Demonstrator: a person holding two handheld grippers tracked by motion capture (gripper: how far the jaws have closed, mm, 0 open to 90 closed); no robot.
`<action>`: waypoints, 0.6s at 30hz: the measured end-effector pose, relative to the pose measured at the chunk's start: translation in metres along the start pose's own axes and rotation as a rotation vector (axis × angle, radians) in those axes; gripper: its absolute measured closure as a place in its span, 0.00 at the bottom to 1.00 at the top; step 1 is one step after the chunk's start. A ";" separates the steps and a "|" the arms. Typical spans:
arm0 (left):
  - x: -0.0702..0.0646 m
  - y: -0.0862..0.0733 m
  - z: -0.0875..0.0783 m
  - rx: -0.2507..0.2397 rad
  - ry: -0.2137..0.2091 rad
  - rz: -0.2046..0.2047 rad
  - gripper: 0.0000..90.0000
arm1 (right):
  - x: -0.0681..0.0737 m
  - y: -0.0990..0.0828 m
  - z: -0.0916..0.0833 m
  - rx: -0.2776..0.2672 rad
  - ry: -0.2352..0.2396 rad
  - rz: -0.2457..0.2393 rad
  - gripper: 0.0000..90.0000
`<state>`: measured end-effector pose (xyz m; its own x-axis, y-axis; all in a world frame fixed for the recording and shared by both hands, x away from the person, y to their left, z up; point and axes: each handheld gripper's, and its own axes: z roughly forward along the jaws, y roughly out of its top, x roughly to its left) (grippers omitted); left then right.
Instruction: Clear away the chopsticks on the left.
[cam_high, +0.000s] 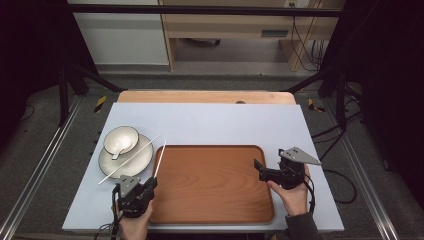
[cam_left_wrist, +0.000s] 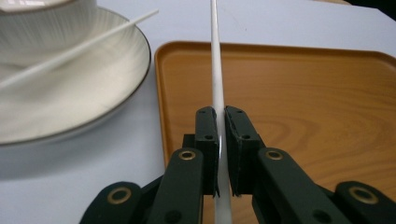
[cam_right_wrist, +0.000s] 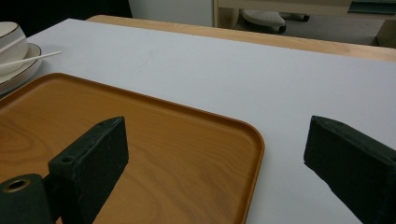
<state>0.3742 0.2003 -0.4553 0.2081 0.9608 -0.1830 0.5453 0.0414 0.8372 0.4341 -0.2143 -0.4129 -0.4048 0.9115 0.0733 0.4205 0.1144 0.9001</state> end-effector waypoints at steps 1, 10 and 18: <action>0.000 0.000 0.000 0.000 0.000 0.000 0.93 | 0.000 0.000 0.000 0.000 0.000 0.000 0.07; -0.003 -0.011 0.011 0.006 0.038 -0.046 0.93 | 0.002 0.000 0.002 0.007 0.005 -0.011 0.07; -0.004 -0.014 0.025 0.054 0.063 -0.043 0.93 | 0.002 -0.001 0.003 0.016 0.007 -0.011 0.07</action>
<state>0.3867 0.1892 -0.4790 0.1326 0.9740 -0.1839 0.5960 0.0700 0.8000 0.4352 -0.2112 -0.4151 -0.4150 0.9073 0.0668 0.4289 0.1304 0.8939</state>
